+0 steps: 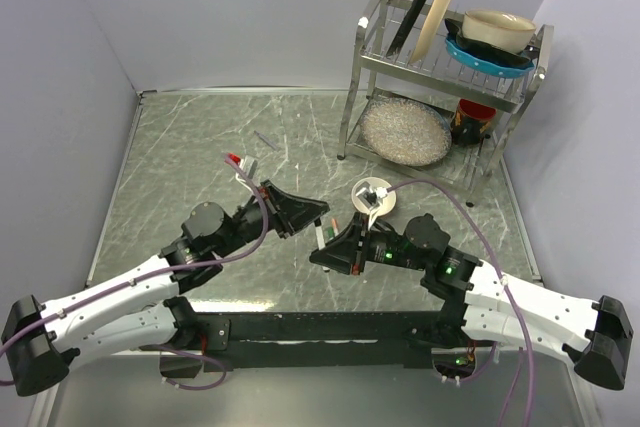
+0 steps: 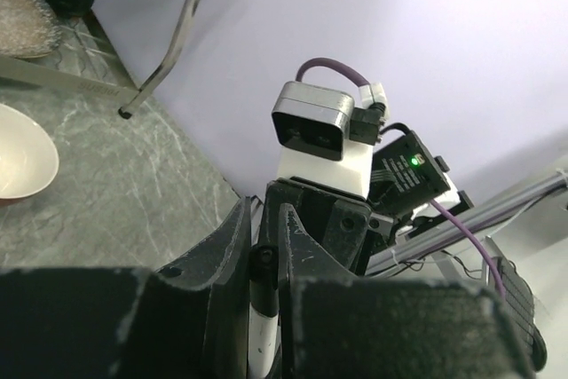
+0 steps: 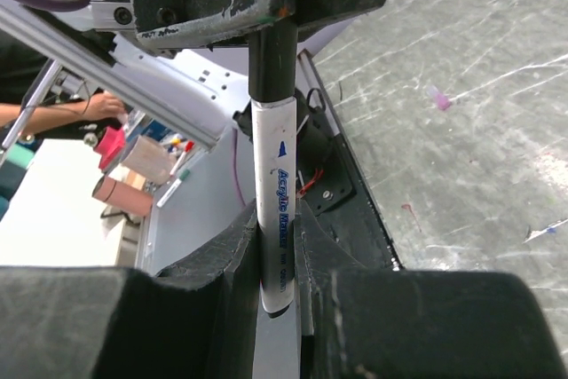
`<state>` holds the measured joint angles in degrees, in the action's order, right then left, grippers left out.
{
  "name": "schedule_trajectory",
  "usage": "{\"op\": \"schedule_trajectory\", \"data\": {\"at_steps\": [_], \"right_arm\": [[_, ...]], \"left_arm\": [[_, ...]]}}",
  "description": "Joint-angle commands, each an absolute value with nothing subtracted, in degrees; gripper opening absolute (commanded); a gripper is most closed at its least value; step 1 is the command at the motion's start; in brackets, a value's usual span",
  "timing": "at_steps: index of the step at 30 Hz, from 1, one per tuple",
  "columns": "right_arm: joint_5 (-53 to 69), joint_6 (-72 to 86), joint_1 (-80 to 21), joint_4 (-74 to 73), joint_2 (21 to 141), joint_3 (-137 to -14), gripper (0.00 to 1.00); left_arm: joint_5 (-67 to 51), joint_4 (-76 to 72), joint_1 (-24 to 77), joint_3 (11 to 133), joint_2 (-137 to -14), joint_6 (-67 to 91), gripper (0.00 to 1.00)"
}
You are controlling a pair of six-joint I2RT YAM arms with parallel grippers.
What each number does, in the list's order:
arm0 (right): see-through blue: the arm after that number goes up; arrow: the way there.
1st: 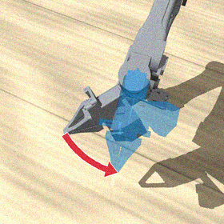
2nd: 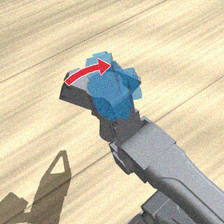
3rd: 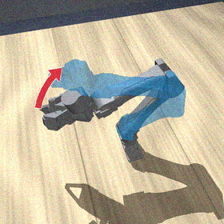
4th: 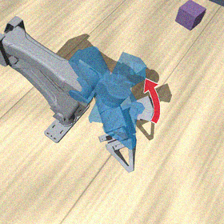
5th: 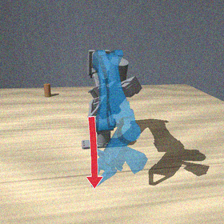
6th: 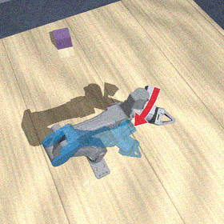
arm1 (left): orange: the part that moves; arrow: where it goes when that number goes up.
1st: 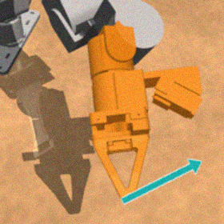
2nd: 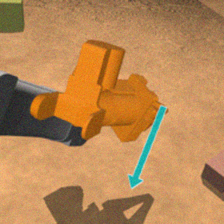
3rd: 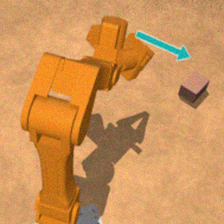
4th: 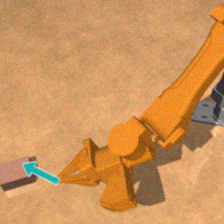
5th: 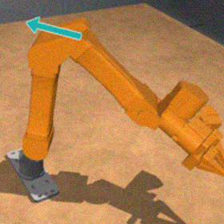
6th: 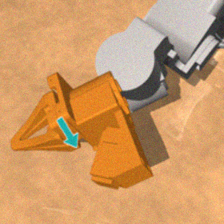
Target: Insert the pens into the pen caps
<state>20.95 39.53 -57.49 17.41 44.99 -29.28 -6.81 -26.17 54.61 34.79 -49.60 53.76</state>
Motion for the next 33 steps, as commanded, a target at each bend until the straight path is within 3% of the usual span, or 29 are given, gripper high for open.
{"op": "schedule_trajectory", "data": {"at_steps": [1, 8, 15, 27, 33], "right_arm": [[17.9, 39.9, -55.5, 26.1, 43.8, -35.1, 0.0], [22.3, 43.2, -52.2, 32.1, 44.6, -35.9, 0.0], [25.0, 45.4, -48.1, 35.2, 44.4, -36.7, 0.0], [20.4, 39.5, -47.3, 28.4, 48.8, -43.7, 0.0], [20.4, 37.0, -44.8, 24.6, 49.3, -47.0, 0.0]], "left_arm": [[-17.9, -26.8, 55.9, 32.1, -48.7, 54.1, 0.01], [-22.5, -39.6, 56.6, 25.1, -50.4, 62.1, 0.01], [-20.3, -36.2, 59.2, 24.7, -49.0, 61.2, 0.01], [-11.7, -28.6, 69.0, 28.3, -55.7, 59.5, 0.01], [-12.7, -31.7, 70.4, 24.4, -55.0, 60.7, 0.01]]}}
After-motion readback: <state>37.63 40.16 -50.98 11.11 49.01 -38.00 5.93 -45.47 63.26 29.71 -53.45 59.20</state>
